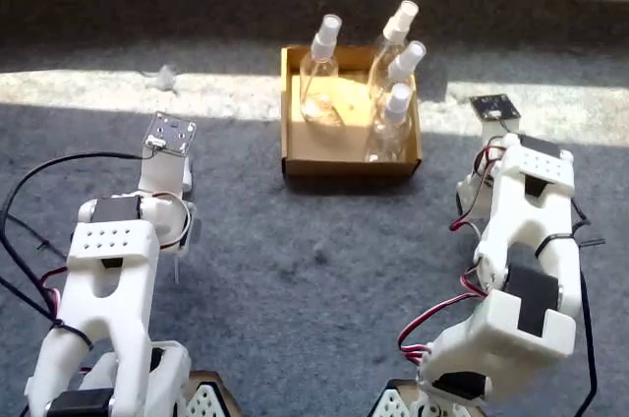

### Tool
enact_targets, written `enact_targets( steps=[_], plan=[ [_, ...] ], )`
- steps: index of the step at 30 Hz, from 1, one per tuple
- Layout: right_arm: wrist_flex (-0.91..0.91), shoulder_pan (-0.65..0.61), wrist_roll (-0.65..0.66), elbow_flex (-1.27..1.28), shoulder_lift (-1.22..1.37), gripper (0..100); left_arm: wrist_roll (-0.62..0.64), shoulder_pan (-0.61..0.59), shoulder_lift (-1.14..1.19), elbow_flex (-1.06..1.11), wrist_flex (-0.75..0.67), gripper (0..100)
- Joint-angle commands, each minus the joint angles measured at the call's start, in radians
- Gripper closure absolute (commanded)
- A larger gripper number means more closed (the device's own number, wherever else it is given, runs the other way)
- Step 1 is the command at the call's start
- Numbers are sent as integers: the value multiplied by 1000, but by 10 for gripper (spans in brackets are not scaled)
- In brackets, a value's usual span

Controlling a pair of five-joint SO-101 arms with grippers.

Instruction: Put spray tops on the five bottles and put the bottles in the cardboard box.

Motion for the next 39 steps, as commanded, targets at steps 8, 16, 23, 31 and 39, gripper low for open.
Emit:
enact_targets(
  steps=[8,16,23,31,39],
  plan=[
    [140,76,-48,-248,91,683,-9,-4,-25,13,-14,825],
    [151,131,-97,-424,329,683,-9,-4,-27,21,-14,825],
    [245,153,-95,-550,398,683,-9,-4,-27,19,-14,825],
    [387,147,71,-567,335,683,-9,-4,-27,18,-14,825],
    [392,154,226,-510,295,683,-9,-4,-27,19,-14,825]
  ],
)
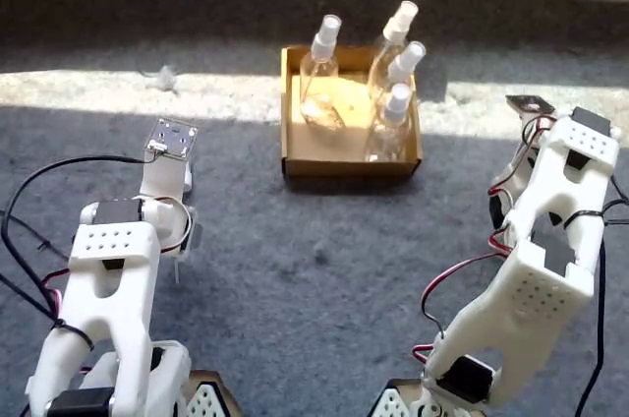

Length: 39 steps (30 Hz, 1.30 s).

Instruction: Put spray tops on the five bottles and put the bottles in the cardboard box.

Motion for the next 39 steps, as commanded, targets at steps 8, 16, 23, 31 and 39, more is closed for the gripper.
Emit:
enact_targets(
  steps=[8,16,23,31,39],
  plan=[
    [-1,12,157,122,-84,683,-9,-4,-27,-4,-14,825],
    [1,18,169,128,-88,684,-9,-5,-25,-4,-14,825],
    [50,35,270,128,-88,684,-9,-8,-25,-4,-14,825],
    [47,35,282,173,-87,684,-8,-10,-25,-4,-14,825],
    [35,61,310,194,-84,685,-8,-10,-25,-2,-9,825]
  ],
)
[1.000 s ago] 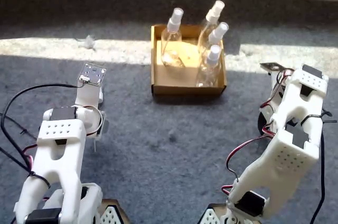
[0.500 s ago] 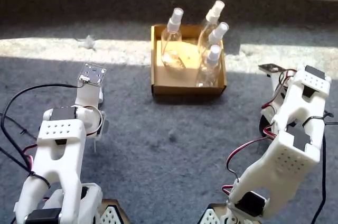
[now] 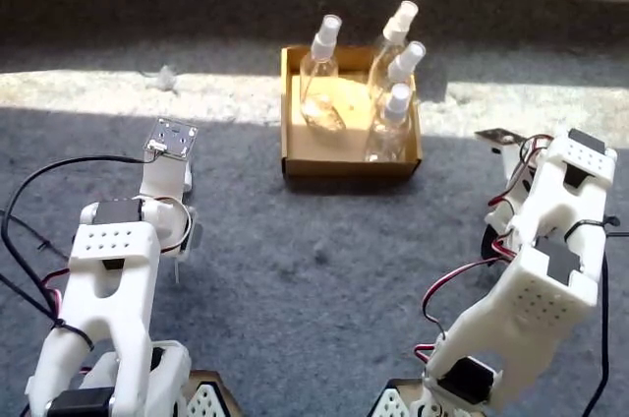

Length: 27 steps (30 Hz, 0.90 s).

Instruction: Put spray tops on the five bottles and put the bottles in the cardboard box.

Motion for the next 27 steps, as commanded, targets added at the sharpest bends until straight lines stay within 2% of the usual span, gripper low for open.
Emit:
enact_targets(
  steps=[1,6,12,15,20,24,27],
  plan=[
    [-18,33,9,5,-48,694,-8,-10,-25,-2,-9,825],
    [-31,53,9,7,-47,823,-8,-10,-25,-2,-9,825],
    [-22,54,6,2,-53,920,-8,-10,-28,-8,-9,822],
    [-27,54,-103,-12,-59,985,-5,-10,-30,-44,3,822],
    [-22,38,-206,-119,-154,994,-6,-2,-30,-203,233,813],
    [-22,2,-265,-120,-289,994,-6,-2,-30,-343,419,756],
    [-30,-45,-322,-79,-392,994,-6,-4,-30,-421,505,745]
  ],
)
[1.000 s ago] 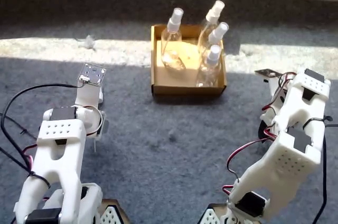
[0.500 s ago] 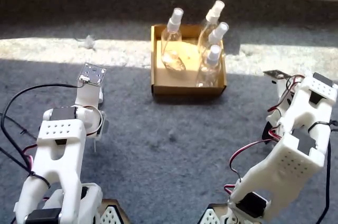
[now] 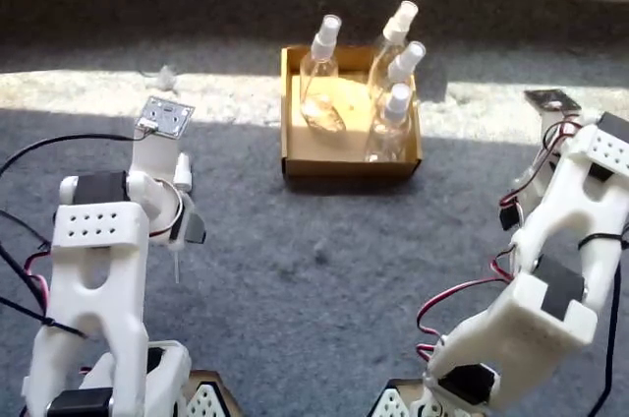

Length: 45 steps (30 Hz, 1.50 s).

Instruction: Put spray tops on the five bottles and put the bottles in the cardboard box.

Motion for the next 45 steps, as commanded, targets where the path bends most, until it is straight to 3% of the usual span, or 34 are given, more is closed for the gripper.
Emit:
enact_targets(
  steps=[1,4,11,17,23,36,41,45],
  plan=[
    [-1,-70,-63,18,-171,994,-6,-2,-30,-150,144,745],
    [-2,-142,-89,97,-278,994,-5,-7,-30,-163,186,744],
    [-131,-282,-204,392,-630,994,81,24,102,-254,-198,795],
    [-348,-417,-258,806,-1013,994,121,44,503,-510,-169,822],
    [-390,-547,-318,1063,-1234,994,133,31,819,-711,-133,825],
    [-390,-602,-319,1107,-1264,994,127,-15,1112,-825,-132,828],
    [-390,-604,-319,1106,-1268,994,127,-7,1122,-829,-137,977],
    [-398,-605,-319,1102,-1268,994,110,1,1099,-862,-92,998]
  ],
)
